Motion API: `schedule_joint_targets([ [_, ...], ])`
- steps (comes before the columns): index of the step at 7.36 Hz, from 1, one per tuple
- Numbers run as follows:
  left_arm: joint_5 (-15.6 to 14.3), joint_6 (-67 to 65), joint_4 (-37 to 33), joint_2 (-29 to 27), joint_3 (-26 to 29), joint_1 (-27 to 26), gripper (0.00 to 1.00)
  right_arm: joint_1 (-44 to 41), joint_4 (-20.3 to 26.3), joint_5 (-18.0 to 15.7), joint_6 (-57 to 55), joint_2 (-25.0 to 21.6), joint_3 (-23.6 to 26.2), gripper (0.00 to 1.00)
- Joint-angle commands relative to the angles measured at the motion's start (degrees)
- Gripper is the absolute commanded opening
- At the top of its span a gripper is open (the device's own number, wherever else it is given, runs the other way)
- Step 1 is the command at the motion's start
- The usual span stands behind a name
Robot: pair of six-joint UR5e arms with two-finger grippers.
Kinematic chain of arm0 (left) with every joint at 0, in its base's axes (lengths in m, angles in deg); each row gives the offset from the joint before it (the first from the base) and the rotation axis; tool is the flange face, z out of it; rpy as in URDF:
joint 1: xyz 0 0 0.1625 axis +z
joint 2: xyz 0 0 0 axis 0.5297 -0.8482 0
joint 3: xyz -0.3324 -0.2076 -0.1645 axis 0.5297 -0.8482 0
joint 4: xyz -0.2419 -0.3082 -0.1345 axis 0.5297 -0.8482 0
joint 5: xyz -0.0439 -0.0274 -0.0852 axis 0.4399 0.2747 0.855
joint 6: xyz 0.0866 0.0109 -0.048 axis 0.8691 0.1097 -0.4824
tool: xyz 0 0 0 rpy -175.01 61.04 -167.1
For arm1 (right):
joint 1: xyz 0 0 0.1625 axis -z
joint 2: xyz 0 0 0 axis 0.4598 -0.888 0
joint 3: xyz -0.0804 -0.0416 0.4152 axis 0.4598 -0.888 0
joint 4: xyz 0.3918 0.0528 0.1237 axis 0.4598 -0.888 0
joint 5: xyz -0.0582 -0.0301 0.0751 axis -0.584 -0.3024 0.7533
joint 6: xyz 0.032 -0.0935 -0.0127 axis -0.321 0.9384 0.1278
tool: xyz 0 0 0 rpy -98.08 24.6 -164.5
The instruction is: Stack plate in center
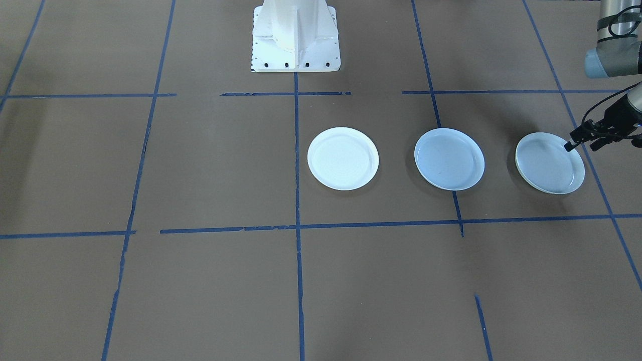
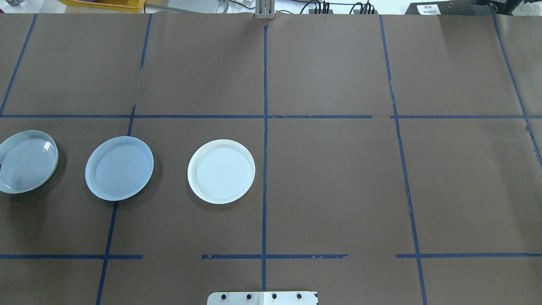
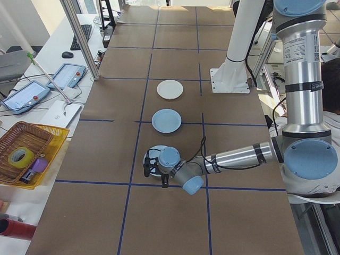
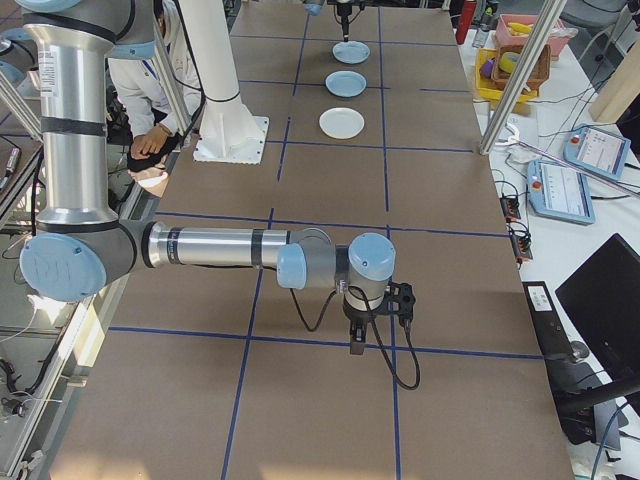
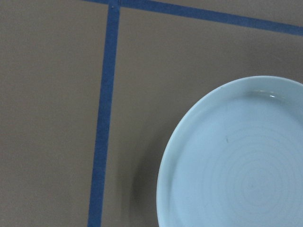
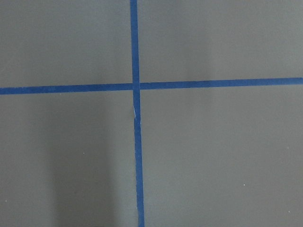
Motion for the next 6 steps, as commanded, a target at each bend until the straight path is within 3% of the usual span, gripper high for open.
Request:
schedule_joint_targets([
  [1,0.18,-2.02,-0.09,-1.76,1.63,0.33,0.70,0.00,0.00,0.01,-0.03,0.00,0.00,1.00],
  [2,0.09,-2.03,-0.09,-1.77,1.90,0.33,0.57,0.00,0.00,0.01,-0.03,0.00,0.00,1.00],
  [4,0.18,-2.03,-0.09,-1.77,2.51,0.33,0.57,0.00,0.00,0.01,-0.03,0.00,0.00,1.00],
  [5,0.26,-2.03,-0.09,-1.77,2.51,0.33,0.45,0.00,0.00,0.01,-0.03,0.00,0.00,1.00],
  [6,0.44,-2.03,-0.09,-1.77,2.51,0.33,0.14,0.00,0.00,0.01,-0.03,0.00,0.00,1.00],
])
